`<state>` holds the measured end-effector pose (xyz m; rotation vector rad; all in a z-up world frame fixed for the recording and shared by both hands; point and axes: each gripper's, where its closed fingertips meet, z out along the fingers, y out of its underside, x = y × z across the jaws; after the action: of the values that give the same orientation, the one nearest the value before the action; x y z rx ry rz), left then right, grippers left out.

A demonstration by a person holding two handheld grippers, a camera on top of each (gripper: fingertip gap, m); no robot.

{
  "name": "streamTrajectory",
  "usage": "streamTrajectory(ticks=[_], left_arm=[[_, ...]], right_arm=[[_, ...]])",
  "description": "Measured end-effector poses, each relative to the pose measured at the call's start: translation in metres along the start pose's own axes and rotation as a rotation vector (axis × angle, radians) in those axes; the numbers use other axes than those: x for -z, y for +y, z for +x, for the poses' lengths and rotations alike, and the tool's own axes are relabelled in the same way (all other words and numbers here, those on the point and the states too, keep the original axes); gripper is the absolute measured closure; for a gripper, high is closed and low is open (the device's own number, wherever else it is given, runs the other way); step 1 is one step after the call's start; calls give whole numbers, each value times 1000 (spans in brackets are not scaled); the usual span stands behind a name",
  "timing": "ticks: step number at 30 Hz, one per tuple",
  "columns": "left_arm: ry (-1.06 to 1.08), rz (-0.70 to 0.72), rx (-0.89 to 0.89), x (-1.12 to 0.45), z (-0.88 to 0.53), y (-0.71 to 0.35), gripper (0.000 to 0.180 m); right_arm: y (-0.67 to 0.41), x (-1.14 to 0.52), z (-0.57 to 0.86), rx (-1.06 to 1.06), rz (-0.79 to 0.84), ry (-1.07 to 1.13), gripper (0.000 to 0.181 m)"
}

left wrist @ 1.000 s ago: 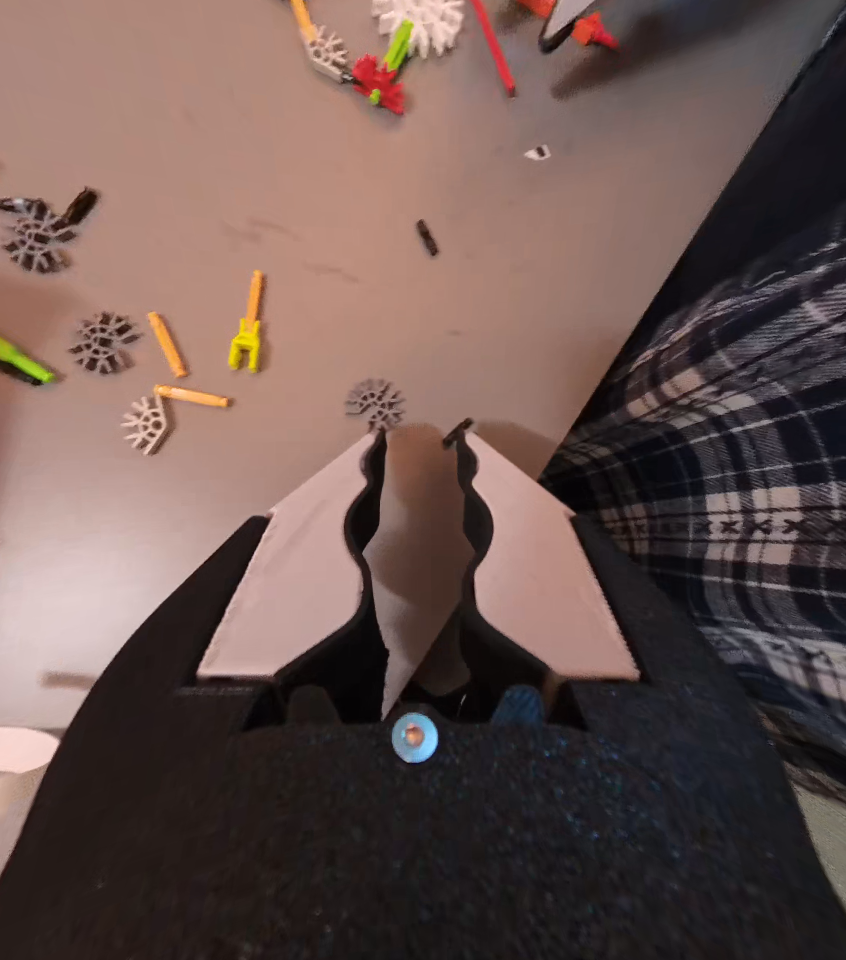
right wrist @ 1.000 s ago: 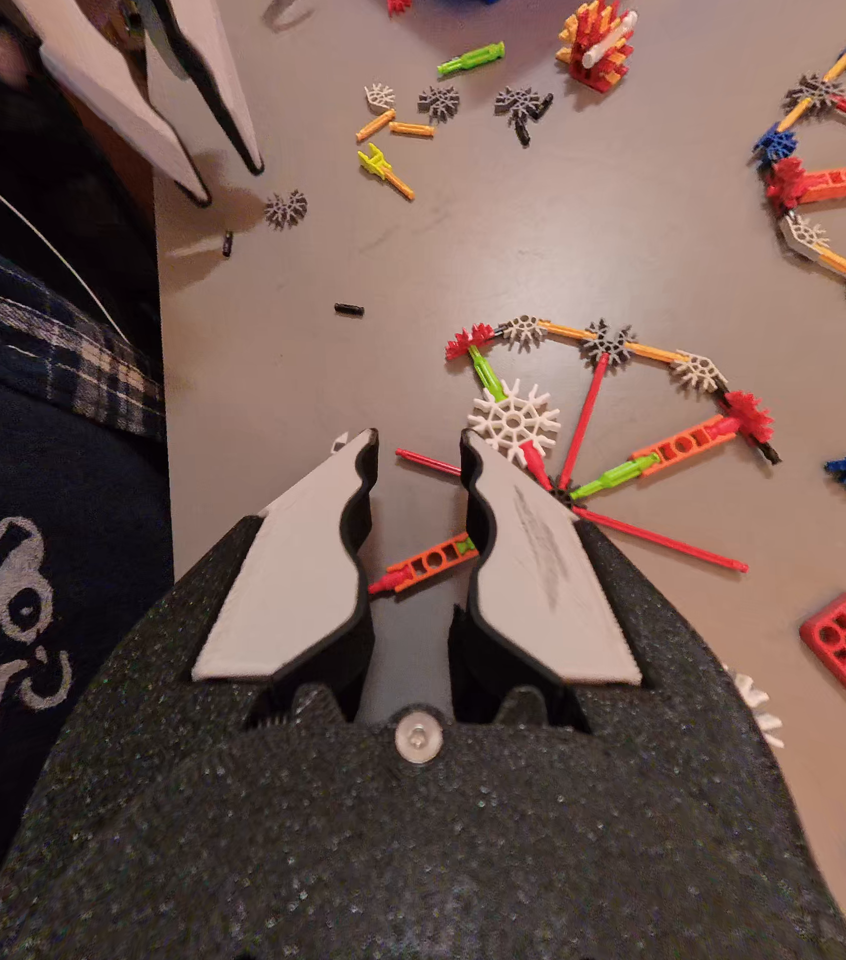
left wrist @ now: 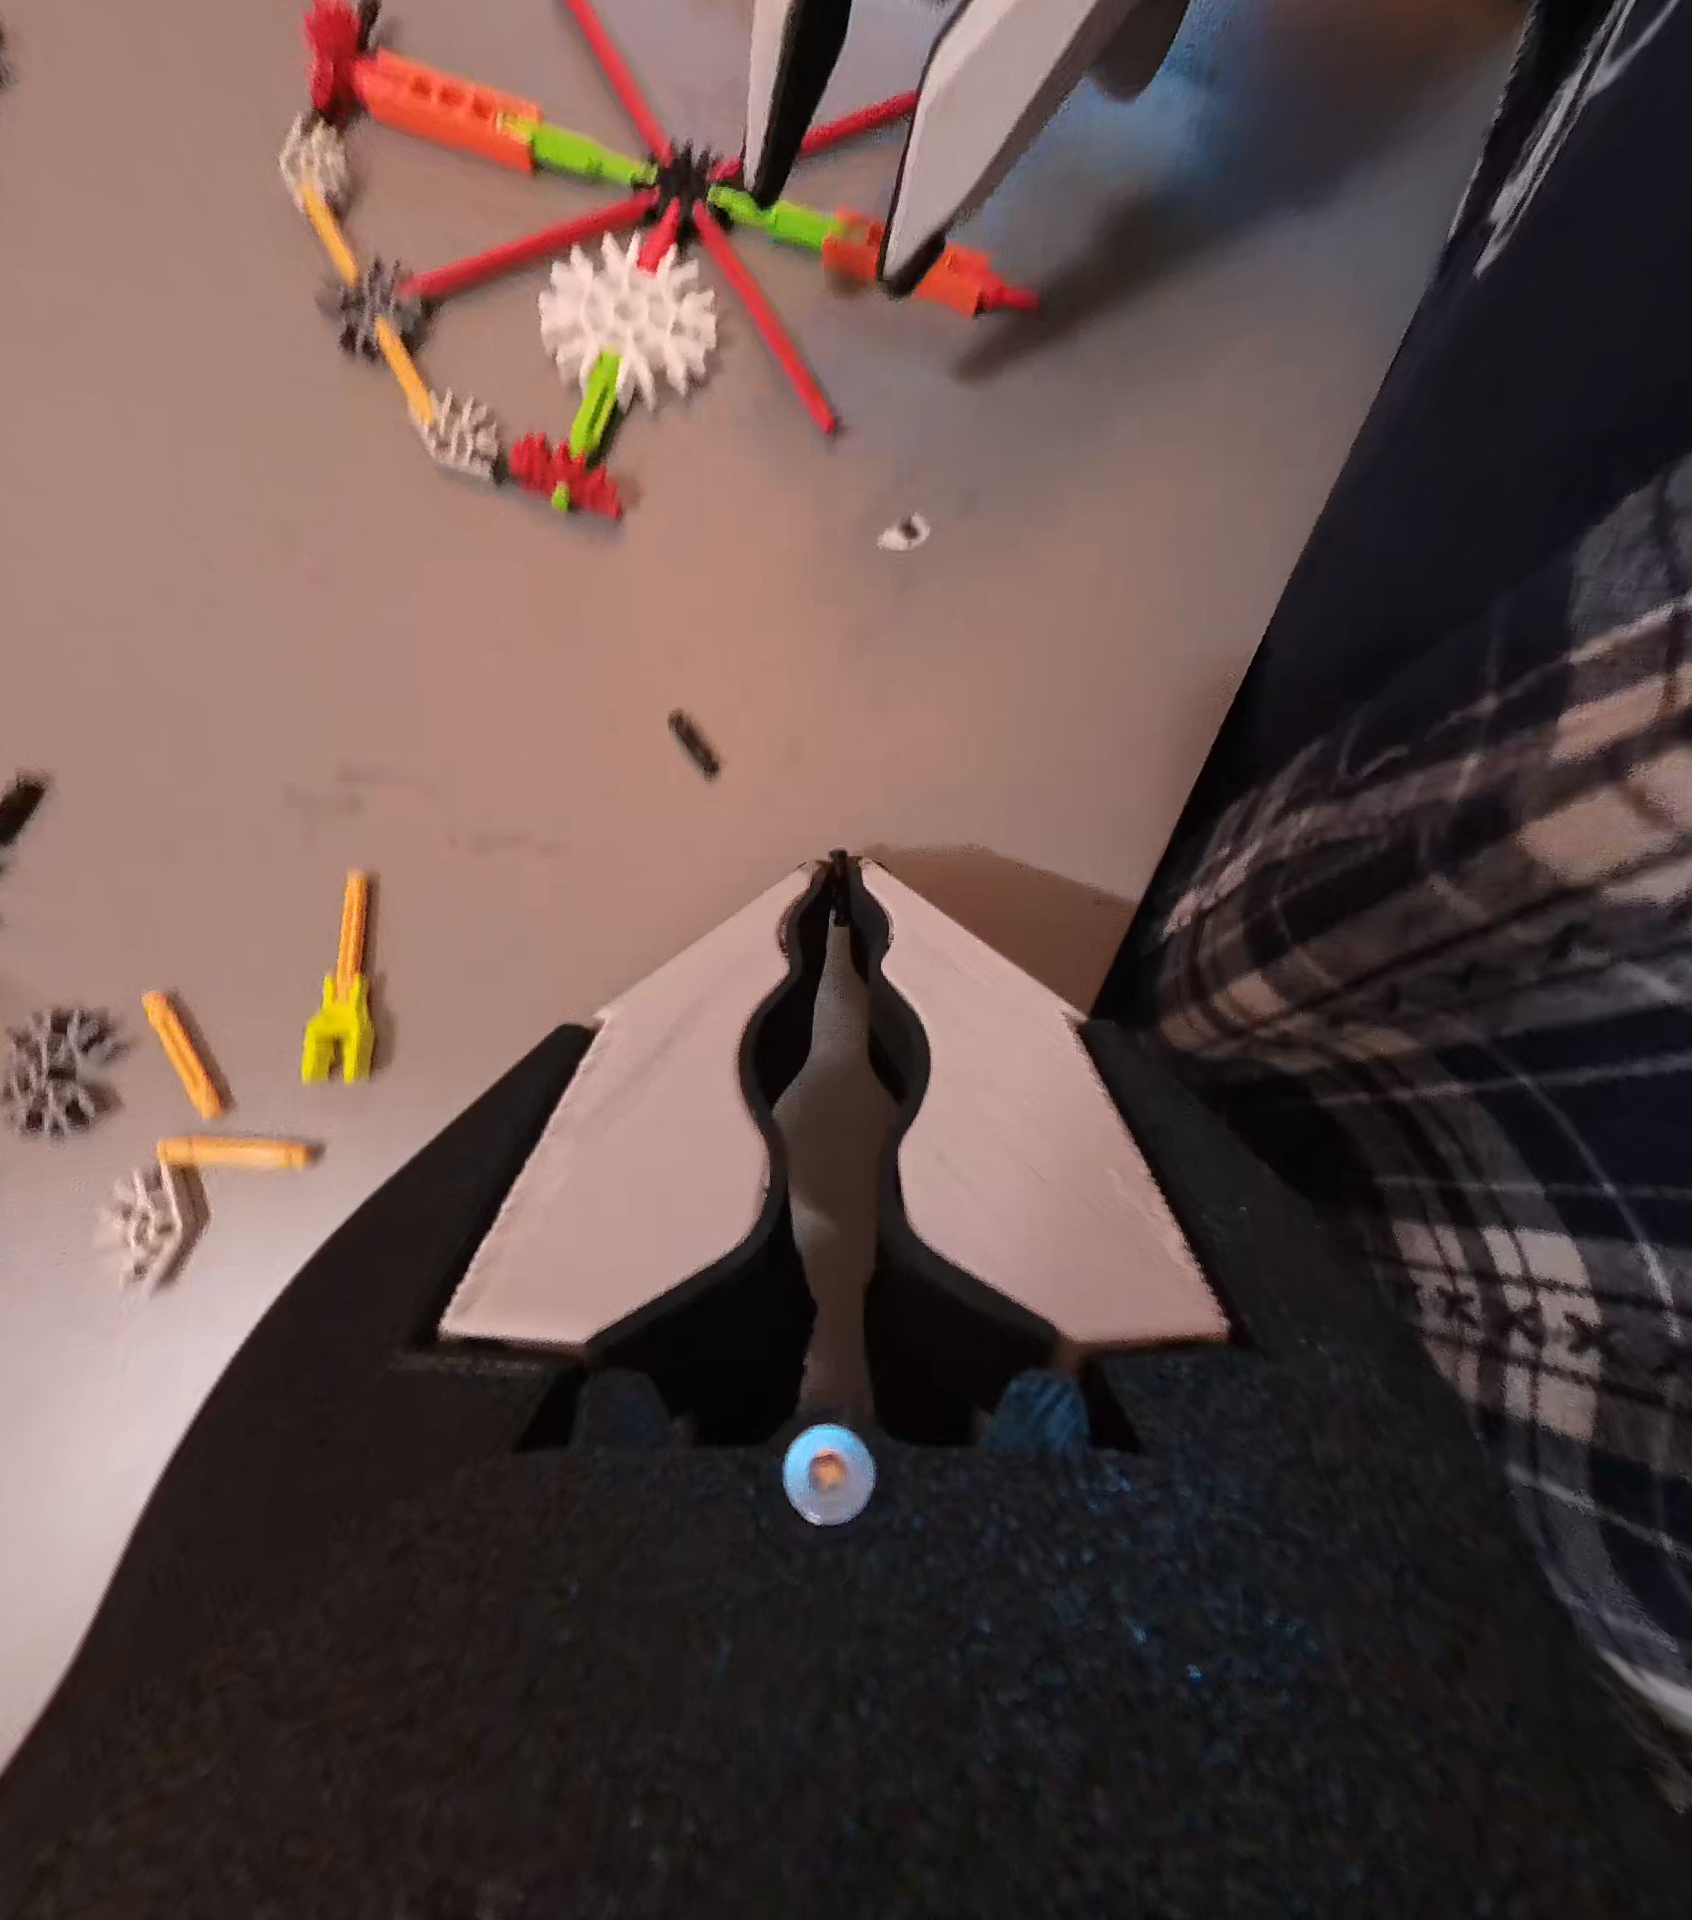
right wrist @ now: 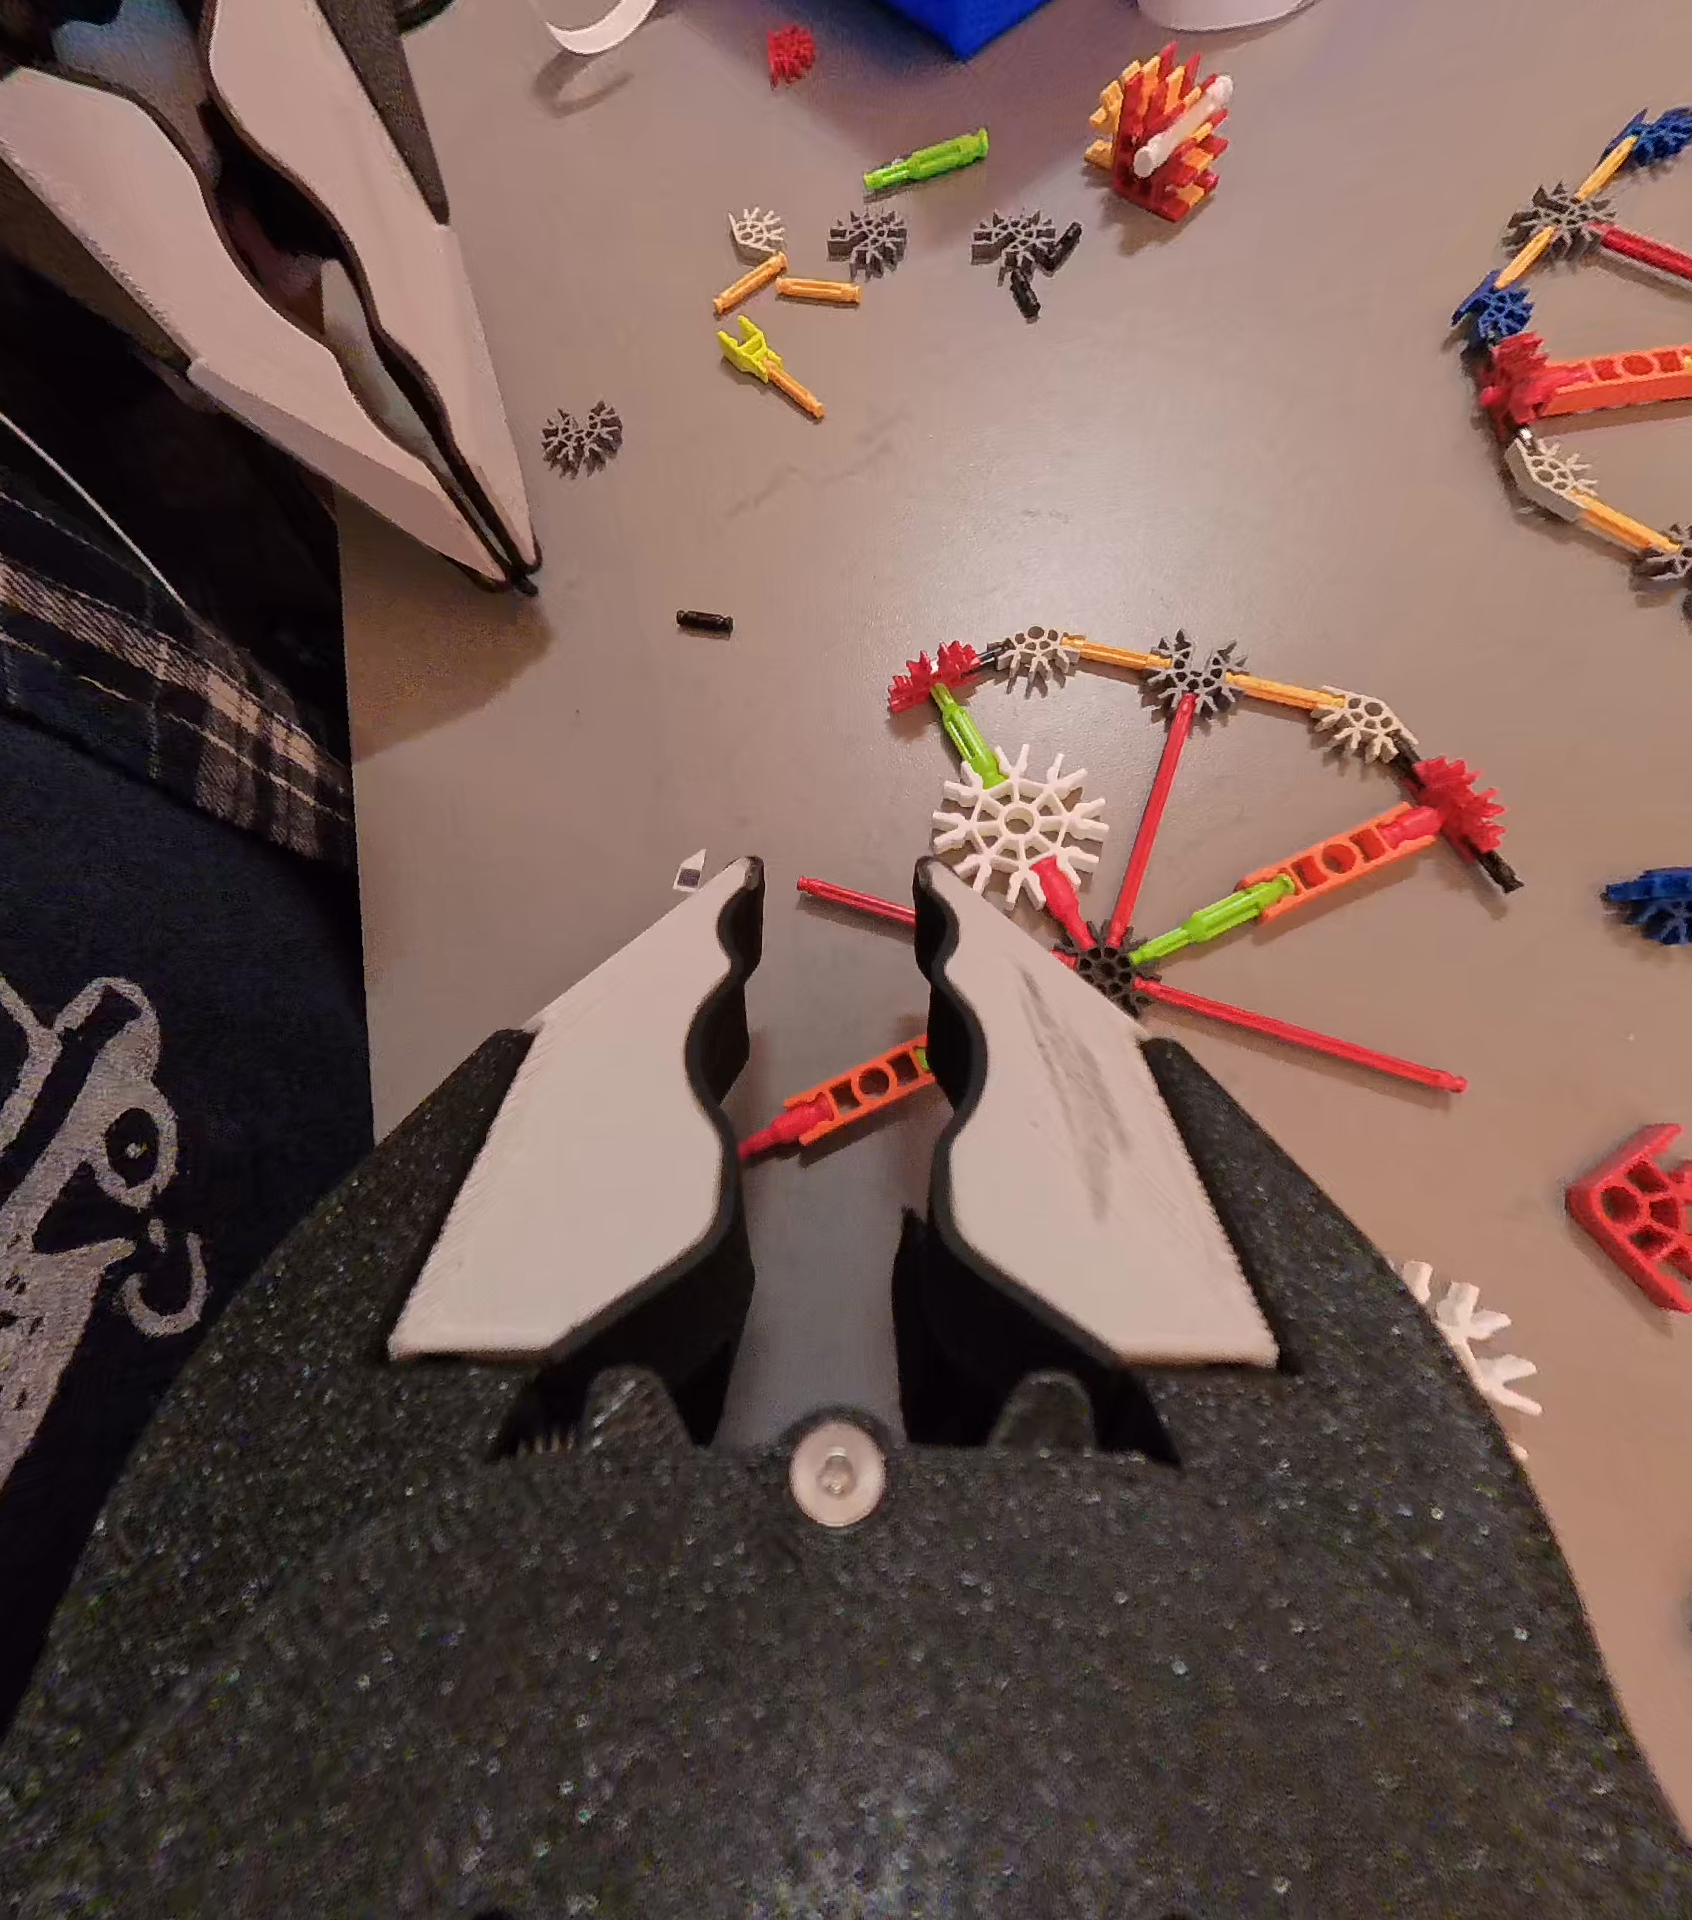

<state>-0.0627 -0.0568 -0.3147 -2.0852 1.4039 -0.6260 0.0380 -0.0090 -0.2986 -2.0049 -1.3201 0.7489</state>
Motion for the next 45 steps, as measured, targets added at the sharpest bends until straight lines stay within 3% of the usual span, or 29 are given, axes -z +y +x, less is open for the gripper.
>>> streamTrajectory(ticks=[1, 13, 45], left_arm=[[0, 0, -25, -5, 0, -7, 179], [43, -30, -306, -56, -10, -60, 179], [131, 76, -473, -27, 0, -94, 179]], right_arm=[[0, 1, 0, 2, 1, 0, 153], [3, 1, -8, 21, 2, -9, 154], [-26, -6, -24, 101, 53, -69, 176]])
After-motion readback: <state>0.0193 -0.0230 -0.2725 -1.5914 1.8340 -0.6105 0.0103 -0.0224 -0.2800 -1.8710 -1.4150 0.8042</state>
